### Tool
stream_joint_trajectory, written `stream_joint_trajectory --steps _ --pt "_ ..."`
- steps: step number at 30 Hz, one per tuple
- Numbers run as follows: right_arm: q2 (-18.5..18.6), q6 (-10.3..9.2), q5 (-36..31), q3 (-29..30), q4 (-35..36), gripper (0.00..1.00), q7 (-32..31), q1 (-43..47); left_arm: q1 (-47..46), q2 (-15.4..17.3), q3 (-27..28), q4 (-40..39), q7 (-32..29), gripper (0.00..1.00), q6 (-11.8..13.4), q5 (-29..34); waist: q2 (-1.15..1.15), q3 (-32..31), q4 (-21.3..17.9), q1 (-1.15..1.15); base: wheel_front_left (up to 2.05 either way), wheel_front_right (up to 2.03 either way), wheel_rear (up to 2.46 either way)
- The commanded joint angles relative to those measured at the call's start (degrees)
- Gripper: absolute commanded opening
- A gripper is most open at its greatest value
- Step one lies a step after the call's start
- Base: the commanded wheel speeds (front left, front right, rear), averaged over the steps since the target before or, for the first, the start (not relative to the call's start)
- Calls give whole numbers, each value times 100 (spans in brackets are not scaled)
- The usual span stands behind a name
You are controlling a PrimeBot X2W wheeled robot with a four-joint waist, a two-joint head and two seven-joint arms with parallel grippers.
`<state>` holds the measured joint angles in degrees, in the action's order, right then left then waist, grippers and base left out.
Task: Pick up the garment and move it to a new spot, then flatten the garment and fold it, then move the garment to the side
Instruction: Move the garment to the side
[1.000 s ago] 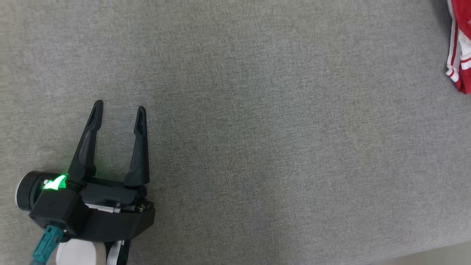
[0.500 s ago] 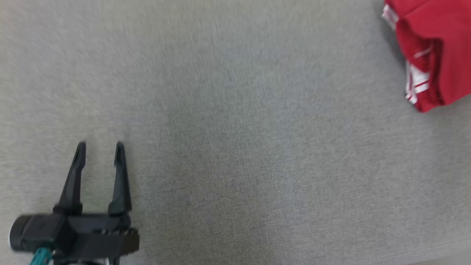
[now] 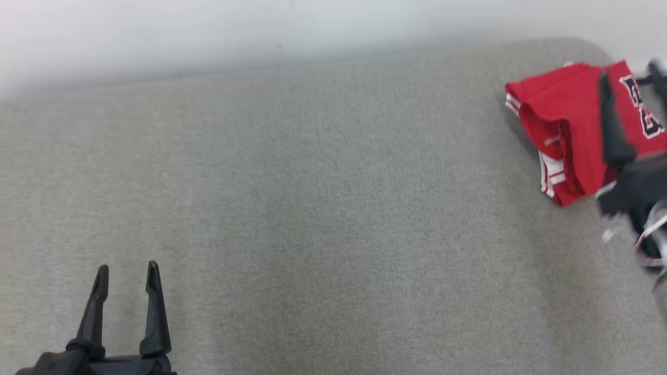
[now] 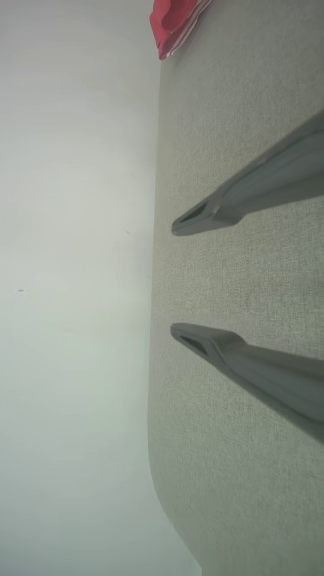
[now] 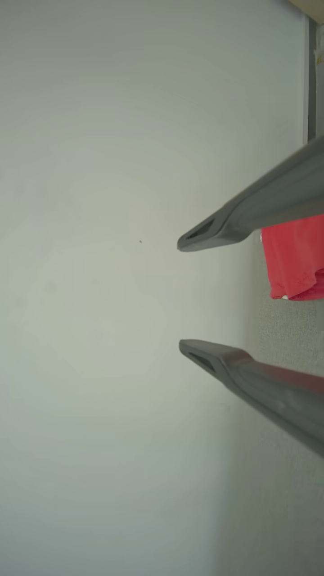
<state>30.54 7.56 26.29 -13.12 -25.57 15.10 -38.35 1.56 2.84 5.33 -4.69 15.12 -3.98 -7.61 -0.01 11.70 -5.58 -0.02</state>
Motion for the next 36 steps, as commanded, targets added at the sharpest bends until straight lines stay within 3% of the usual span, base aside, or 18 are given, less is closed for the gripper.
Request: stream_joint_trajectory --steps 1,11,30,36 --pt "-174 -18 -94 104 170 100 2 390 115 10 10 59 0 100 -8 -59 1 -474 264 2 0 0 0" --pt "-1083 -18 -222 620 890 100 3 2145 251 11 0 300 0 100 -9 -149 1 -821 507 2 0 0 0" --pt "-2220 -18 -888 824 1554 100 3 3709 310 12 -143 544 0 100 77 -333 1 -1105 526 2 0 0 0" --pt "-2376 -18 -1017 855 1604 100 3 3907 340 12 -122 585 0 100 36 -274 1 -1121 488 2 0 0 0"
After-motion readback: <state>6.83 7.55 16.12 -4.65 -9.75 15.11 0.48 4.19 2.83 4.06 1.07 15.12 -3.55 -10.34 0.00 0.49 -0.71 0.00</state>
